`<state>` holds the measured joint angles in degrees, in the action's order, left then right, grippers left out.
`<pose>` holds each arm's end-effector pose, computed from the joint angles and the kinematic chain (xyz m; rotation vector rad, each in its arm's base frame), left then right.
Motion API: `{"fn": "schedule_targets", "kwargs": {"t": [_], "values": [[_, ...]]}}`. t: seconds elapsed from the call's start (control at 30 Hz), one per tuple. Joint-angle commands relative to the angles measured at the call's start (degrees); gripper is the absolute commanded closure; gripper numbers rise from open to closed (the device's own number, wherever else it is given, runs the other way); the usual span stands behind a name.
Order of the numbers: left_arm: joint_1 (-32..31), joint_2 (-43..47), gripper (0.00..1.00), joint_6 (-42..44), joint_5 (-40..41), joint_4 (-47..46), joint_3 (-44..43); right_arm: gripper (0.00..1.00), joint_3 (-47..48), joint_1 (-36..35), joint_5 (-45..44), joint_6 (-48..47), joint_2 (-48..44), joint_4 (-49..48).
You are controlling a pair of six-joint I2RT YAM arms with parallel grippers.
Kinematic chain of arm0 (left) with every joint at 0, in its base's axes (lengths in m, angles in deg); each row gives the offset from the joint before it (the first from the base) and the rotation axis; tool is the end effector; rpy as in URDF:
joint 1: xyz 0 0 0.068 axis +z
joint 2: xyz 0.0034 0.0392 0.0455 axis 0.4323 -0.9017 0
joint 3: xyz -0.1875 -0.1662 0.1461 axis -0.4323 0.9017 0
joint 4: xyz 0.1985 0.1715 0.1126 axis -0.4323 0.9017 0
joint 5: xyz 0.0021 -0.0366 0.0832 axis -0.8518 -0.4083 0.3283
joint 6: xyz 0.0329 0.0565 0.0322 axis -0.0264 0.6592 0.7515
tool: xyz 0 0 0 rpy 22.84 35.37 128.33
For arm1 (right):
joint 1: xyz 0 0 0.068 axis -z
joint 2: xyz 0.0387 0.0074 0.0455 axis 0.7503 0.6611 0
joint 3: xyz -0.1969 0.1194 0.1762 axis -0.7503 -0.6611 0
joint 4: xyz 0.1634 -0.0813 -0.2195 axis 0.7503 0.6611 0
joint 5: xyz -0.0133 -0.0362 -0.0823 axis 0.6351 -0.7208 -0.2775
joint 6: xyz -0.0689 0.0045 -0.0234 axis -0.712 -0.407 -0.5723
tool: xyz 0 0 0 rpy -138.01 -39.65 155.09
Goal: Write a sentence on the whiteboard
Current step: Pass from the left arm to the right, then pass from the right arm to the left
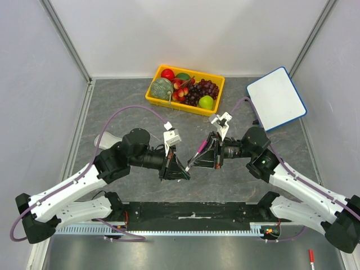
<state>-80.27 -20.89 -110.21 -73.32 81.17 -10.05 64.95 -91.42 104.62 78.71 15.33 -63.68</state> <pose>0.1049 -0.2094 0.3544 1.0586 1.8944 -1.4366 0.1458 0.1995 0.3421 -0.8057 1.6370 1.8300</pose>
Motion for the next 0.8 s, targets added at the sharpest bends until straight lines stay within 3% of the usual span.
{"fn": "schedule_targets", "kwargs": {"t": [0.0, 0.1, 0.13, 0.2, 0.37, 0.6, 0.77], "values": [[-0.01, 2.46, 0.97, 1.79, 0.96, -1.33, 0.02, 1.0, 0.08, -0.26, 0.42, -0.89, -1.5, 1.37], [0.07, 3.51, 0.75, 1.79, 3.59, -0.62, 0.54, 1.0, 1.84, -0.17, -3.18, -4.4, -2.03, 8.12], [0.07, 3.95, 0.59, 1.79, 5.34, -0.19, 0.63, 1.0, 2.54, -0.26, -4.84, -5.64, -2.47, 10.59], [0.07, 5.27, 0.39, 1.61, 8.15, 0.43, 1.07, 1.0, 3.59, -0.26, -8.8, -7.84, -3.26, 14.9], [0.16, 9.22, 0.02, 0.3, 18.17, 1.93, 3.35, 1.0, 5.62, -0.26, -20.3, -12.76, -6.42, 24.74], [0.25, 7.3, 0.0, -0.06, 24.77, 4.04, 4.67, 1.0, 8.25, -0.17, -38.59, -16.28, -11.52, 36.18], [2.17, 0.45, 0.0, 0.12, 26.1, 2.9, 4.06, 1.0, 9.84, -0.17, -45.19, -17.95, -15.3, 41.1]]}}
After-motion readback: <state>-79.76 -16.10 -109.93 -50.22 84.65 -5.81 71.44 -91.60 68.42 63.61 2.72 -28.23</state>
